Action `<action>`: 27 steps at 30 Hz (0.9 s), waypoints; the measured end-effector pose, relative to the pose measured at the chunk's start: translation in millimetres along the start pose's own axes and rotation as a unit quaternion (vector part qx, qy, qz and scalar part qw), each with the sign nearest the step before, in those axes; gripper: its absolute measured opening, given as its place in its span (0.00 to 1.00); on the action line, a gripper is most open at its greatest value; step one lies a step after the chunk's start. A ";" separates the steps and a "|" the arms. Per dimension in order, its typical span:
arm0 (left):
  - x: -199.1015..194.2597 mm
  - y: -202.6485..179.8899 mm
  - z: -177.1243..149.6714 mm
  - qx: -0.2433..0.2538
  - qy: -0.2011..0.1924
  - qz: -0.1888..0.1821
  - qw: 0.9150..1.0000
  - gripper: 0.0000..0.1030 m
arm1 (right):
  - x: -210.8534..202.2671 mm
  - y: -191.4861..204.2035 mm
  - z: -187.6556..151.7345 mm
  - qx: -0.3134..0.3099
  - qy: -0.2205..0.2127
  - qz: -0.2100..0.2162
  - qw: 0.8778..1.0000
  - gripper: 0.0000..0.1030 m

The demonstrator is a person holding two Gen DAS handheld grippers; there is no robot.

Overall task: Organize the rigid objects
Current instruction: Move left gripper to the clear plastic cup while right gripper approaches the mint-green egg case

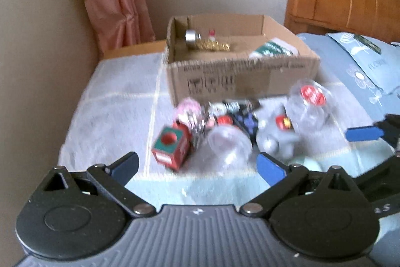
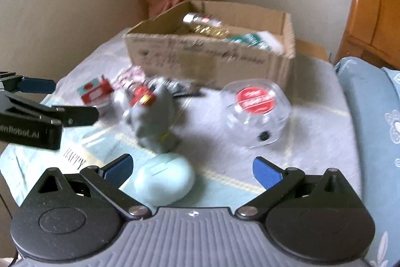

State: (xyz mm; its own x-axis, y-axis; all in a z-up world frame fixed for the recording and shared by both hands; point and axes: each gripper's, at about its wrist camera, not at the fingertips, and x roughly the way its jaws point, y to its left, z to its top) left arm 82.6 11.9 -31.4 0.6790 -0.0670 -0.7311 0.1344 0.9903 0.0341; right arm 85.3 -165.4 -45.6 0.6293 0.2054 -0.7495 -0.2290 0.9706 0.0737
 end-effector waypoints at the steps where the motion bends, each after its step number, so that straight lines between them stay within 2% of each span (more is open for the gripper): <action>1: 1.2 -0.1 -5.4 -0.003 0.001 -0.002 1.000 0.97 | 5.1 4.3 -3.0 -0.001 0.005 0.001 1.000 1.00; 5: 10.9 2.8 -20.4 -0.009 0.015 -0.008 1.000 0.97 | 17.6 14.6 -8.1 -0.005 0.010 0.010 1.000 1.00; 13: 18.5 17.2 -32.1 -0.027 0.026 -0.002 0.999 0.97 | 30.8 13.9 -13.9 -0.006 0.006 -0.014 1.000 1.00; 22: 18.8 45.4 -44.6 -0.074 0.041 0.022 0.996 0.97 | 22.3 -3.4 -23.9 -0.007 0.005 -0.031 0.999 1.00; 27: 20.7 67.6 -49.4 -0.106 0.050 0.059 0.991 0.97 | 18.2 -15.8 -26.7 0.004 0.008 -0.044 0.999 1.00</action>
State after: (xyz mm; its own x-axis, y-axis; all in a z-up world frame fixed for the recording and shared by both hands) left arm 70.2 83.5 -77.9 0.6040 0.0536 -0.7952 -0.1035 0.9946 -0.0116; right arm 80.6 -180.3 -78.0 0.6347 0.1178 -0.7638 -0.1680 0.9857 0.0124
